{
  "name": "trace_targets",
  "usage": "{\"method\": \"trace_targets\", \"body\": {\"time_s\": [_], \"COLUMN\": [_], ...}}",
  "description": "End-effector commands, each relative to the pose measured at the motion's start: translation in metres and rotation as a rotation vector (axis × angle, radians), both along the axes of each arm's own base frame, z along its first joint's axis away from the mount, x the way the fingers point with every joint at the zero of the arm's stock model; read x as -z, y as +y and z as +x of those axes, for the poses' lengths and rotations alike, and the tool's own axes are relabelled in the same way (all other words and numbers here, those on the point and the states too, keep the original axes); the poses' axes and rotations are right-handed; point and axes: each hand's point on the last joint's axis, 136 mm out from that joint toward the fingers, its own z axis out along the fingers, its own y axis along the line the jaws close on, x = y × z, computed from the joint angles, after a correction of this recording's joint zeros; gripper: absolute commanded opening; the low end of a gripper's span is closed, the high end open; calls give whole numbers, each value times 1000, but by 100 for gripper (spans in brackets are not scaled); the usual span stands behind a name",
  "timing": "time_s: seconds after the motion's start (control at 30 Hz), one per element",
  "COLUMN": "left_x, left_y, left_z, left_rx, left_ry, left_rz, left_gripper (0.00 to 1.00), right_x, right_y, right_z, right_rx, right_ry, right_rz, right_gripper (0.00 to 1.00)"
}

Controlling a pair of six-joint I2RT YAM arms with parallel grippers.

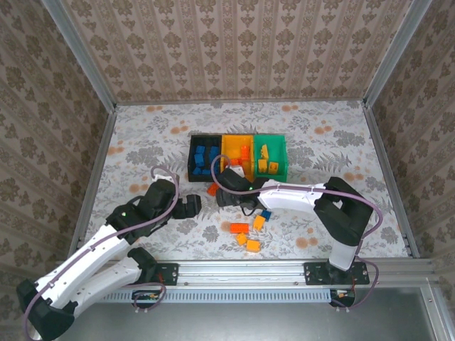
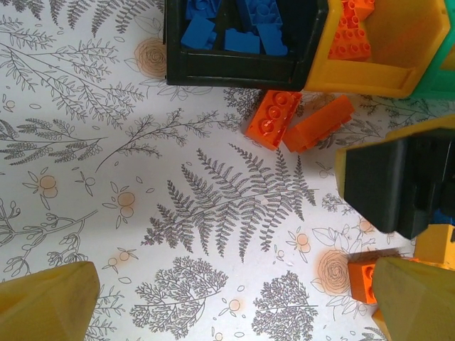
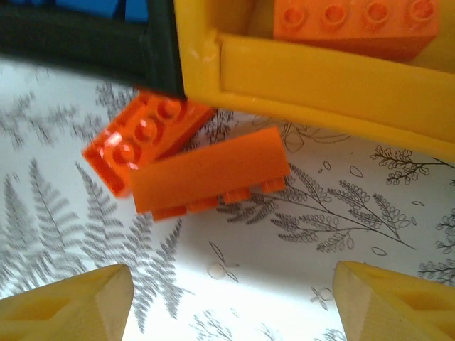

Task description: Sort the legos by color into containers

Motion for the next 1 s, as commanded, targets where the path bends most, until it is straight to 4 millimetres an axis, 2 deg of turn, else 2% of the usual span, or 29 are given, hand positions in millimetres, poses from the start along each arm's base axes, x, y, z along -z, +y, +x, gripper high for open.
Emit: {"method": "trace_targets", "body": {"time_s": [0.0,0.1,0.4,0.7,0.8,0.97], "left_x": [0,0,2,7,7,8], "left_y": [0,0,2,-1,0,-2], "left_z": [-1,-4,-8,-13,-13,-13], "left_rx": [-11,-3,-2,19,16,17], "left_ry": [-4,-8,-11,8,4,2], "left_rz": [-35,-48,-72,-85,-90,-101], "left_gripper": [100,100,100,100,100,100], "right_x": [-18,-19,10,36,44,44], "right_y": [13,17,20,-9,-19,-35], "right_z": [19,25,26,23,18,13], "right_rx": [202,257,360,502,521,520], "right_ry": [-22,-21,81,132,158,158], "right_rz": [179,213,187,135,123,112], "right_gripper": [76,76,74,70,64,46]}}
